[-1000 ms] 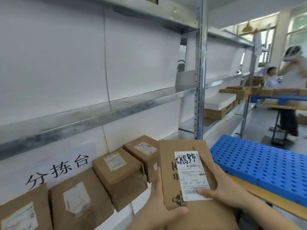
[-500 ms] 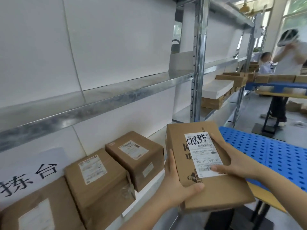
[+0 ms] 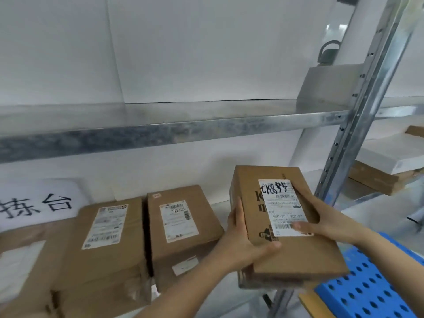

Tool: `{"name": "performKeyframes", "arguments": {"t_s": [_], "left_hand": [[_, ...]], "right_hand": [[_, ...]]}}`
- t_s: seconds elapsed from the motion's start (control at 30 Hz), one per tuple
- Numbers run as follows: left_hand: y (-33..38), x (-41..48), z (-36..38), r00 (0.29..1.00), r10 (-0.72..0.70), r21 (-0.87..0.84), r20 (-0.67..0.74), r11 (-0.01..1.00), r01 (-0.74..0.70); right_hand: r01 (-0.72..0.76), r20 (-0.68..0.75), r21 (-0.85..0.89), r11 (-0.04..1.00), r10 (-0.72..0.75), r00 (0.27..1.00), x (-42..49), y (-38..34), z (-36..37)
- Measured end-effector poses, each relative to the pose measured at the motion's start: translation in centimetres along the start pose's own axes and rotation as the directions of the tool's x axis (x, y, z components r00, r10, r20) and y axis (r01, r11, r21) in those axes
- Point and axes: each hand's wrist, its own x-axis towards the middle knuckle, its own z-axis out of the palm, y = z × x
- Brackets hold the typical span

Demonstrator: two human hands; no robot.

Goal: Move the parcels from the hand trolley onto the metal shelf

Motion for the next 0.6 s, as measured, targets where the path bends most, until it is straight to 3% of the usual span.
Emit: {"name": "performKeyframes", "arguments": {"t_s": [0.17, 0.47, 0.6], "left_hand": [[-0.3, 3.2, -1.5, 0.987, -0.098, 0.255, -0.127, 0.958, 0.128], [-3.1, 6.6, -2.7, 0.901, -0.372, 0.358, -0.224, 0.829, 0.43], [-4.7, 7.5, -3.1, 0.87, -0.431, 0.393, -0.241, 0.776, 0.494]], "right_hand": [[0.12, 0.133, 0.102, 0.988, -0.133, 0.982, 6.1, 1.5, -0.5], [0.148, 0.304, 0.091, 0.985, -0.169, 0.938, 14.8, 3.7, 1.2], [0.175, 0.298, 0.057, 0.983, -0.184, 0.937, 17.3, 4.7, 2.7]]}}
